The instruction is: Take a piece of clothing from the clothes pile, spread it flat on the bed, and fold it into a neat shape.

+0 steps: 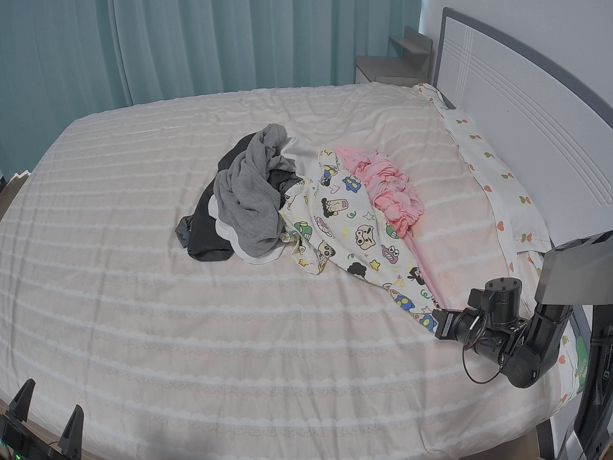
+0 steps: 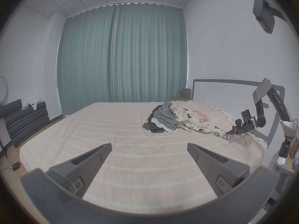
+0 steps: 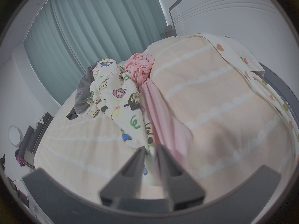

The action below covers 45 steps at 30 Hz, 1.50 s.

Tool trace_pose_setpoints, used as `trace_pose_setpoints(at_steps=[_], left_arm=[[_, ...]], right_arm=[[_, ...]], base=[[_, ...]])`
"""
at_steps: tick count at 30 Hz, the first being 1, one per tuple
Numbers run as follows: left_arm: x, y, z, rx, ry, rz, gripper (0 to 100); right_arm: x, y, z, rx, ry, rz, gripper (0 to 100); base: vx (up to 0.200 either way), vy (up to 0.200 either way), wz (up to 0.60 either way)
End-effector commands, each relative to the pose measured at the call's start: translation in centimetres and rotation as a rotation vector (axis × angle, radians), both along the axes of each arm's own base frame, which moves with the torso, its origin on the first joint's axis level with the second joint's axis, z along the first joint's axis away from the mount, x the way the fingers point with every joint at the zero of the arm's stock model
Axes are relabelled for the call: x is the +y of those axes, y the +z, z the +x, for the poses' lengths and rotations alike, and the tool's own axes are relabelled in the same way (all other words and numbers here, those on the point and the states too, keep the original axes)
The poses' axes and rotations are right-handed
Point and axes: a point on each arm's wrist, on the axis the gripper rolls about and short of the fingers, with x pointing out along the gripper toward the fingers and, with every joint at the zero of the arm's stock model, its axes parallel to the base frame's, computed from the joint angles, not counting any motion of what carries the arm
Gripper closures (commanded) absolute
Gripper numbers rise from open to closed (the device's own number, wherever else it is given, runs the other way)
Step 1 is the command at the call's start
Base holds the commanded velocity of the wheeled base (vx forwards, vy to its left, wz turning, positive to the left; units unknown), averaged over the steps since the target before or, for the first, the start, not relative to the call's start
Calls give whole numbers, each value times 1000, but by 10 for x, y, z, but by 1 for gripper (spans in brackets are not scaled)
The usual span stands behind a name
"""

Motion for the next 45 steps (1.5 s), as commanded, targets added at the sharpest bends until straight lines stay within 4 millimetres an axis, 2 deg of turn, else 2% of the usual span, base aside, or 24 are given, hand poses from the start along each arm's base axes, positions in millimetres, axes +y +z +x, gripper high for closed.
trace_pose_setpoints(at_steps=[1,8,15,19,20,23,26,29,31,36,41,45], left_arm=[[0,-4,0,-3,0,0,0],[0,-4,0,-3,0,0,0],[0,-4,0,-3,0,-2,0],[0,-4,0,-3,2,-9,0],[0,-4,0,-3,2,-9,0],[0,-4,0,-3,2,-9,0],[0,-4,0,-3,2,-9,0],[0,-4,0,-3,2,-9,0],[0,-4,0,-3,2,-9,0],[0,-4,0,-3,2,-9,0],[0,-4,0,-3,2,-8,0],[0,-4,0,-3,2,-8,0]], right_arm=[[0,-6,-2,14,1,-3,0],[4,6,-5,-100,15,33,0],[46,16,-4,-215,169,-44,0],[59,8,1,-188,214,-108,0],[63,1,5,-158,224,-129,0],[62,-6,12,-143,216,-143,0],[48,-7,26,-151,178,-171,0],[44,-7,30,-149,171,-189,0],[41,-2,36,-170,159,-203,0],[40,8,36,-193,155,-197,0],[42,2,39,-185,165,-224,0],[45,-15,39,-153,188,-254,0]], base=[[0,0,0],[0,0,0],[0,0,0],[0,0,0],[0,0,0],[0,0,0],[0,0,0],[0,0,0],[0,0,0],[0,0,0],[0,0,0],[0,0,0]])
